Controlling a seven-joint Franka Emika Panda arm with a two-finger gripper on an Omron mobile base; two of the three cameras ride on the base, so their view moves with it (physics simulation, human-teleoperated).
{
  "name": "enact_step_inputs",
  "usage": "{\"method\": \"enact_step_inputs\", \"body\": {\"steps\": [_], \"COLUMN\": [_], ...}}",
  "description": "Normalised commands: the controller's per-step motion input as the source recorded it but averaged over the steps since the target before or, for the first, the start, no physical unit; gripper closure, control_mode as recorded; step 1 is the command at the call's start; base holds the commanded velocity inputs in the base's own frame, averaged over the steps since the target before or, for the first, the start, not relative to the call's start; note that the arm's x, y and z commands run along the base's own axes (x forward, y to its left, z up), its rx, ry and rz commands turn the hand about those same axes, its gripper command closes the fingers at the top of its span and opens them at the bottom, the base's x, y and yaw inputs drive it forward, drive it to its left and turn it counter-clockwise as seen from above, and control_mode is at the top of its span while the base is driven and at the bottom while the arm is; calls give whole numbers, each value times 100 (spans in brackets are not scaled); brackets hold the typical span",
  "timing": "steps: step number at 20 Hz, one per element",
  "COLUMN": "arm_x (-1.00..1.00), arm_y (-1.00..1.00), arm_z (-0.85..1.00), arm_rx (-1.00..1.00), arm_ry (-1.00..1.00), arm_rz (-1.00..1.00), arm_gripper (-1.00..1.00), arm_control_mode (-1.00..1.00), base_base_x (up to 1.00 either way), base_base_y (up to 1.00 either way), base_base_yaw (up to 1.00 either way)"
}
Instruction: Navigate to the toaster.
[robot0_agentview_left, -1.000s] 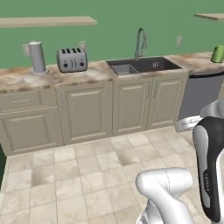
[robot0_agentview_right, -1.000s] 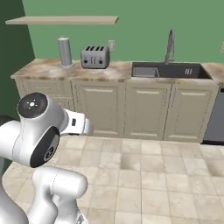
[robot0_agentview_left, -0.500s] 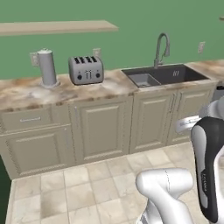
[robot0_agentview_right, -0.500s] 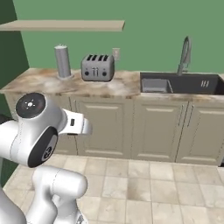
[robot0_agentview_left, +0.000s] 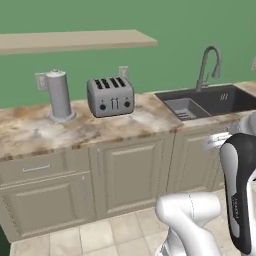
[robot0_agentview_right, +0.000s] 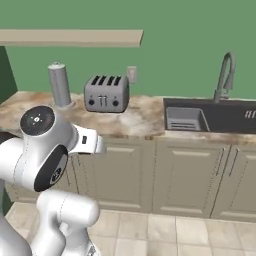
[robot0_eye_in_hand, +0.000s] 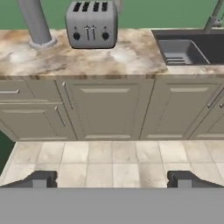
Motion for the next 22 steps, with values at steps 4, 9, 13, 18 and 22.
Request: {"method": "enact_step_inputs", "body": {"steps": [4,9,13,18,22], "arm_x": [0,0,0,0,0], "arm_y": [0,0,0,0,0], "arm_z": [0,0,0,0,0], "arm_rx": [0,0,0,0,0], "arm_ry": [0,0,0,0,0], "arm_rz": [0,0,0,0,0], "arm_gripper": [-100,-100,-100,-100,-100], "arm_control_mode": [100,100,100,100,100], "base_base_x": [100,100,100,100,100], "base_base_y": [51,47,40,24,7], "base_base_yaw": [0,0,0,2,9]}}
